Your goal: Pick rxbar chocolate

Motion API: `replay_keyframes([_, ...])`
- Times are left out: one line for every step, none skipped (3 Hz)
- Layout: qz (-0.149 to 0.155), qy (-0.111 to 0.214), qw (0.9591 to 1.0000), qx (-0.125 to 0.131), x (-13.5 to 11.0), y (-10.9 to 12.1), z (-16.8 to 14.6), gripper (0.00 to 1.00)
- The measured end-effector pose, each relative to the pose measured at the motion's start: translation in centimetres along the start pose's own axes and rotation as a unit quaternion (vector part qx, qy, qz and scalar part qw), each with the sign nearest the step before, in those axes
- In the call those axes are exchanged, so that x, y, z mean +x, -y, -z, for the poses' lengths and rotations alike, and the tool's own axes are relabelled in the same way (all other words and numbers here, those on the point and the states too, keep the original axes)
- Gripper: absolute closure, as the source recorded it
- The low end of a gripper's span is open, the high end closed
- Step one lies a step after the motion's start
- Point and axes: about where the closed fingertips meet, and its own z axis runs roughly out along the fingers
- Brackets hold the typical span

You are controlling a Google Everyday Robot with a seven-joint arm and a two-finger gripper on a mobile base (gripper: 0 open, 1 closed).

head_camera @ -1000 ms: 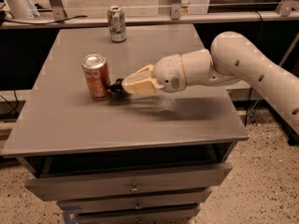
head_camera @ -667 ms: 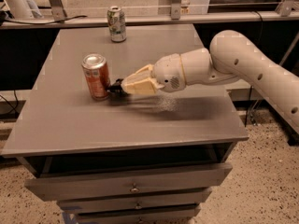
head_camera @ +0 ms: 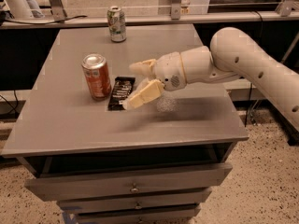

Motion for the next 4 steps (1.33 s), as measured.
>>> replay_keyframes([0.003,-0.007,0.9994,0.033,0.2,1.4,1.5,0.0])
replay_keyframes([0.009,-0.008,0.9946,0.103,0.9,4.8,6.2,0.0])
replay_keyframes([0.025,-0.006,0.9825,0.185,0.9,8.8,13.0,0.0])
replay_keyframes([0.028,-0.003,0.9817,0.188,0.4,9.0,13.4,0.0])
